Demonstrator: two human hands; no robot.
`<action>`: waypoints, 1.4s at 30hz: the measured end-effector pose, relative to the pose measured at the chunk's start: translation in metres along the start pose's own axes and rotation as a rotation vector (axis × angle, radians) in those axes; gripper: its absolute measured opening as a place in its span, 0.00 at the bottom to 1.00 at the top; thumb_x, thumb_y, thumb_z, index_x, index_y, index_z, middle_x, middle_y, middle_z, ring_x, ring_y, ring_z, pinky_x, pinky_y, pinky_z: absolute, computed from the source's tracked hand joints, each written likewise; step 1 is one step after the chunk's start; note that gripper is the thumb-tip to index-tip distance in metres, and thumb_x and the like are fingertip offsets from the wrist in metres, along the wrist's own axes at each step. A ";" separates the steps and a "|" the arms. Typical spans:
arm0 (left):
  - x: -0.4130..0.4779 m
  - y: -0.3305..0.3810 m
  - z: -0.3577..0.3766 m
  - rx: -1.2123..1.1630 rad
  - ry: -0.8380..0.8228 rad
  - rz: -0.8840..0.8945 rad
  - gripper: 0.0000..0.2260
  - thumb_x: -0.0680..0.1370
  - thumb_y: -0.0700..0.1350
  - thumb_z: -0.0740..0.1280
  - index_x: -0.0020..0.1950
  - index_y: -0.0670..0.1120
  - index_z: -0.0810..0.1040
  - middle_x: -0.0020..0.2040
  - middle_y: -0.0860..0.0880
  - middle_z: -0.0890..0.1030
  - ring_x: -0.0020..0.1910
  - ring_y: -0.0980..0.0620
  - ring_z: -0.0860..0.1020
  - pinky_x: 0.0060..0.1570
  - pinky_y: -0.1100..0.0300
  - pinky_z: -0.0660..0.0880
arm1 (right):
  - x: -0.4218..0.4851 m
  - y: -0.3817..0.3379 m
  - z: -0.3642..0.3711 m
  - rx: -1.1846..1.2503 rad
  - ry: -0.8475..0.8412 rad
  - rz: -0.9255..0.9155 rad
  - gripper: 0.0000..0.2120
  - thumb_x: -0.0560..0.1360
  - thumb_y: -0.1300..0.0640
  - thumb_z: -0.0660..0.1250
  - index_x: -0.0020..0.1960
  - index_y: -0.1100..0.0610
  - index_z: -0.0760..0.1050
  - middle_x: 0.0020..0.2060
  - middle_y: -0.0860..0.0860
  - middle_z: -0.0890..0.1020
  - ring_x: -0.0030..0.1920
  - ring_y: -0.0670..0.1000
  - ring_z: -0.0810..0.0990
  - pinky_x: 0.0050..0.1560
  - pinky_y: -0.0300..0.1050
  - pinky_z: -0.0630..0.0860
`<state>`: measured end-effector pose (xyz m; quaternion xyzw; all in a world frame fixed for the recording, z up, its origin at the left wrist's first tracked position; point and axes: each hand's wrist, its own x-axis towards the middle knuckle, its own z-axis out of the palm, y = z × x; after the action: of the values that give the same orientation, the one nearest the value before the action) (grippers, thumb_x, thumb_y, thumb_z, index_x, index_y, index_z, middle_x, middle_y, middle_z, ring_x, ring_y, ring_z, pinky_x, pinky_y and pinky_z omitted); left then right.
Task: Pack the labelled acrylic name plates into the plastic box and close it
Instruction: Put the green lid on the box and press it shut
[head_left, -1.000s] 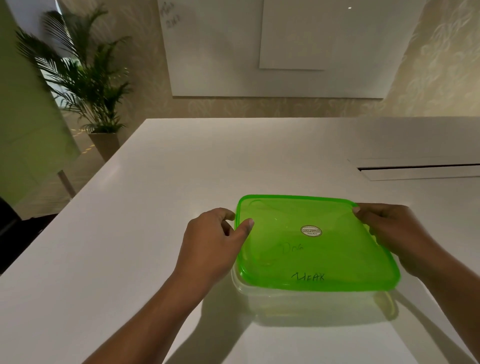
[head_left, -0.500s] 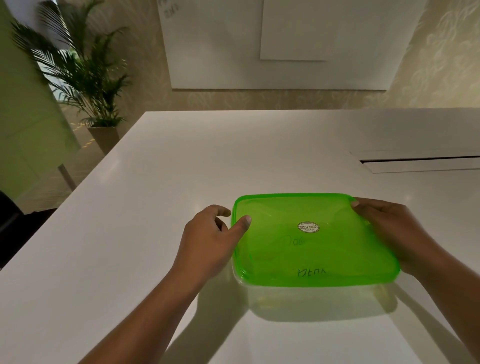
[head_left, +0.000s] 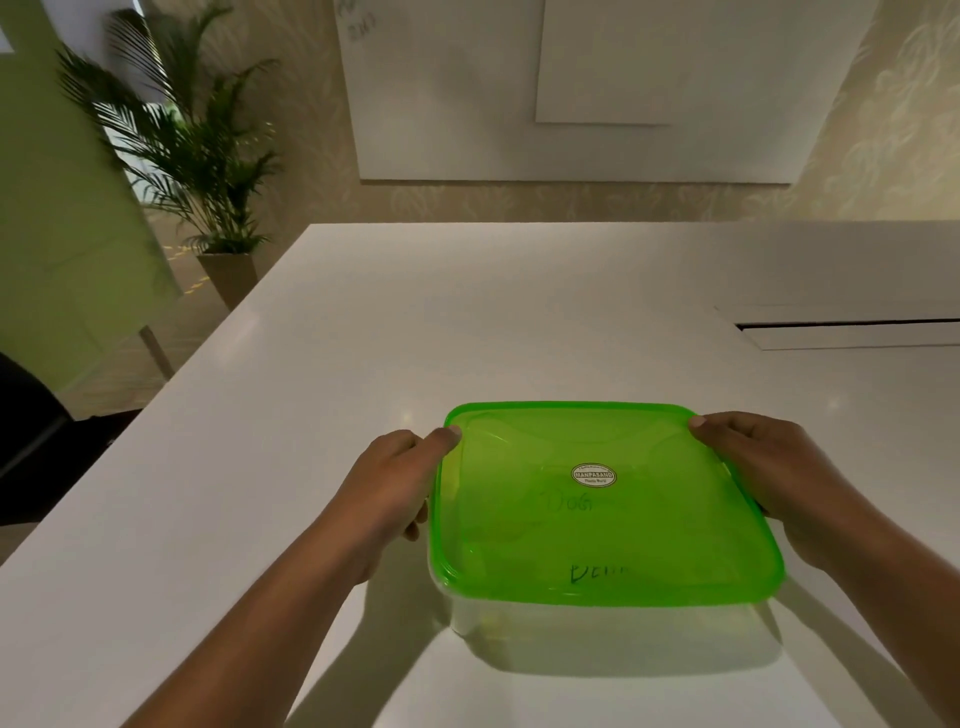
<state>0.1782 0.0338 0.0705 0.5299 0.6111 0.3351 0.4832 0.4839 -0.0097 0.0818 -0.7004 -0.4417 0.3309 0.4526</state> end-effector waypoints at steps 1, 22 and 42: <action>0.001 0.001 0.000 0.013 0.005 0.005 0.22 0.76 0.61 0.64 0.44 0.40 0.73 0.36 0.44 0.75 0.31 0.46 0.75 0.34 0.54 0.73 | 0.001 -0.001 0.002 -0.023 0.008 0.000 0.10 0.76 0.48 0.69 0.45 0.54 0.83 0.40 0.57 0.85 0.36 0.59 0.81 0.37 0.49 0.74; 0.010 0.010 0.003 -0.022 -0.103 -0.007 0.24 0.80 0.58 0.59 0.60 0.38 0.75 0.56 0.33 0.80 0.44 0.43 0.78 0.52 0.41 0.78 | 0.015 -0.005 0.006 -0.117 -0.100 0.044 0.23 0.78 0.41 0.62 0.46 0.64 0.75 0.39 0.60 0.75 0.37 0.56 0.74 0.40 0.49 0.69; 0.017 0.004 0.008 -0.126 -0.053 -0.053 0.19 0.78 0.60 0.62 0.51 0.45 0.80 0.54 0.36 0.82 0.40 0.46 0.79 0.40 0.56 0.76 | 0.032 -0.005 0.008 -0.192 -0.210 0.094 0.26 0.78 0.34 0.53 0.57 0.53 0.78 0.50 0.57 0.84 0.50 0.60 0.83 0.46 0.50 0.78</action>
<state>0.1881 0.0503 0.0678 0.4905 0.5896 0.3459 0.5405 0.4875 0.0238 0.0813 -0.7219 -0.4831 0.3794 0.3187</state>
